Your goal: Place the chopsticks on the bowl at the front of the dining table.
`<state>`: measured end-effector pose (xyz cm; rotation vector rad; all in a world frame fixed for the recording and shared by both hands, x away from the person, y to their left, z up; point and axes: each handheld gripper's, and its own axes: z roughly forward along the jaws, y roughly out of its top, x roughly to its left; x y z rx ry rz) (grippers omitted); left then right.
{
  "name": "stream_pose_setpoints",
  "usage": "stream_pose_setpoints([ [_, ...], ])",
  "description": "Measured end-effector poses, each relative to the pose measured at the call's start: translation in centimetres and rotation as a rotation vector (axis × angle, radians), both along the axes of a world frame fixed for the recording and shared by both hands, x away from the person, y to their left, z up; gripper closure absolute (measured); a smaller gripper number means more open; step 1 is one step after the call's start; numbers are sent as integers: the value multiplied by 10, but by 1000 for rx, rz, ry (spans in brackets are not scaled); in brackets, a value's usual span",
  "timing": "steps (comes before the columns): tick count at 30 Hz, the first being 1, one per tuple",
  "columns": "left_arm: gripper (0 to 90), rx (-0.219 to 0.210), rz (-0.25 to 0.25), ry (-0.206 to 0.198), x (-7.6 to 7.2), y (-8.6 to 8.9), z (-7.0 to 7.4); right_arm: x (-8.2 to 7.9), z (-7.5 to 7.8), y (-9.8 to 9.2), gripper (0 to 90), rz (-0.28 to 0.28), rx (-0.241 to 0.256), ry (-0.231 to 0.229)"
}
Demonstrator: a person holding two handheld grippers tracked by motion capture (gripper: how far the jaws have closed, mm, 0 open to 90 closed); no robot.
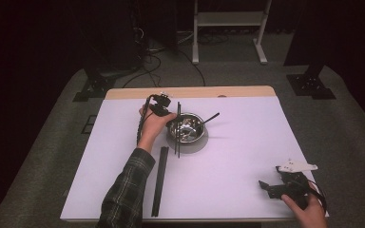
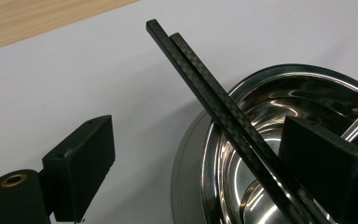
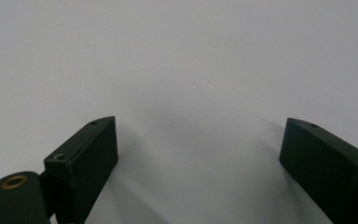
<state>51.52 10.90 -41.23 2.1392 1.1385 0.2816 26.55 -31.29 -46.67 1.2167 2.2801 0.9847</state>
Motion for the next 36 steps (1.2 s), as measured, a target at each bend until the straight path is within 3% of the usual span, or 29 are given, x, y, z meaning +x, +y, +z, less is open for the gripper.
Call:
stream_pose_setpoints([
  [11, 98, -9, 6, -4, 1, 3, 0, 0, 0, 0, 100, 0, 0, 0],
  [20, 98, -24, -20, -39, -10, 5, 12, 0, 0, 0, 100, 0, 0, 0],
  [28, 110, -34, -78, -59, -37, 14, 29, 0, 0, 0, 100, 1, 0, -2],
  [29, 130, -40, -100, -79, -47, 16, 34, 0, 0, 0, 100, 0, -1, -1],
  [32, 137, -42, -119, -88, -57, 19, 39, 0, 0, 0, 100, 0, -1, -1],
  [36, 270, -73, -188, -108, -81, 26, 47, 0, 0, 0, 100, 0, -1, -1],
])
